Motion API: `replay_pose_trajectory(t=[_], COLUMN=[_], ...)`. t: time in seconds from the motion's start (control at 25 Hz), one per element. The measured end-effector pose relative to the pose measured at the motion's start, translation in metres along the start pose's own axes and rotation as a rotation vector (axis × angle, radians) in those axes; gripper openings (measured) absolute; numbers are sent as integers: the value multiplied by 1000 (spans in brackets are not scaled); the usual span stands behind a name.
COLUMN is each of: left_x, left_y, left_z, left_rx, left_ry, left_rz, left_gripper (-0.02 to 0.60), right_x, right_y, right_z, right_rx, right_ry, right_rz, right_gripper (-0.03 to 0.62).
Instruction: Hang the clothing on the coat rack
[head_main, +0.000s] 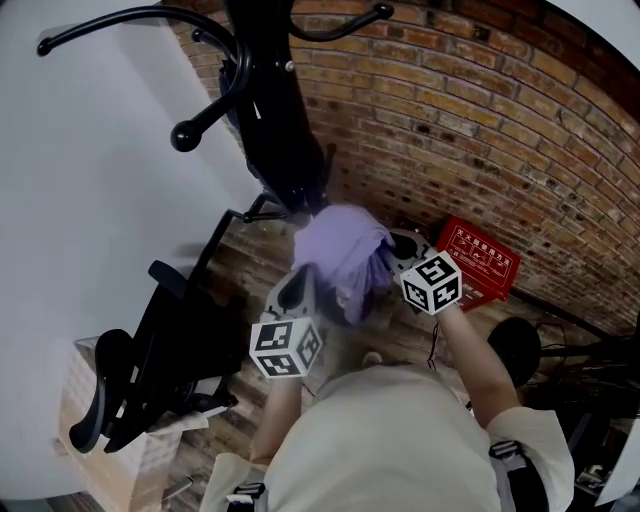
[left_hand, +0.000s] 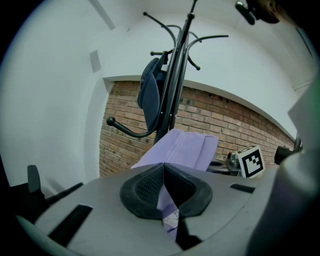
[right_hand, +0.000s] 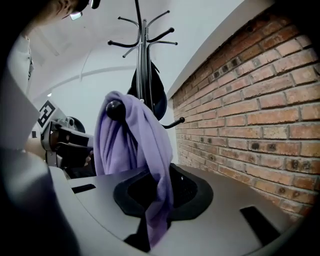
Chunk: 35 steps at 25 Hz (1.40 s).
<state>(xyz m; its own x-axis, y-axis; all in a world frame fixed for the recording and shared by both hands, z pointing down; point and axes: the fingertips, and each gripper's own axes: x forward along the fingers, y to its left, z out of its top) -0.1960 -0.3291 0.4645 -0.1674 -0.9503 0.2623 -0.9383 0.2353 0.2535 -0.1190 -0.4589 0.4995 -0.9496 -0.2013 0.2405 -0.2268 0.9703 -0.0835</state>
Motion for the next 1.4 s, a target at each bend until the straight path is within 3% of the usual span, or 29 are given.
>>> replay_pose_trajectory(t=[0.24,0.8,1.4], left_x=[-4,-38,-146], left_y=[0,-8,-3], left_z=[-5,-13,-43], left_rx=[-3,2,-1], left_ry=[8,11,25], left_rz=[5,-8,10], left_gripper=[5,5,5], right_x=[-12,-60,-115], right_y=[4,3,120], right_z=[-4,-11,5], right_rx=[18,78,77], right_ry=[-24,-47,-131], right_rz=[-30,-184,-155], right_gripper=[76,103,89])
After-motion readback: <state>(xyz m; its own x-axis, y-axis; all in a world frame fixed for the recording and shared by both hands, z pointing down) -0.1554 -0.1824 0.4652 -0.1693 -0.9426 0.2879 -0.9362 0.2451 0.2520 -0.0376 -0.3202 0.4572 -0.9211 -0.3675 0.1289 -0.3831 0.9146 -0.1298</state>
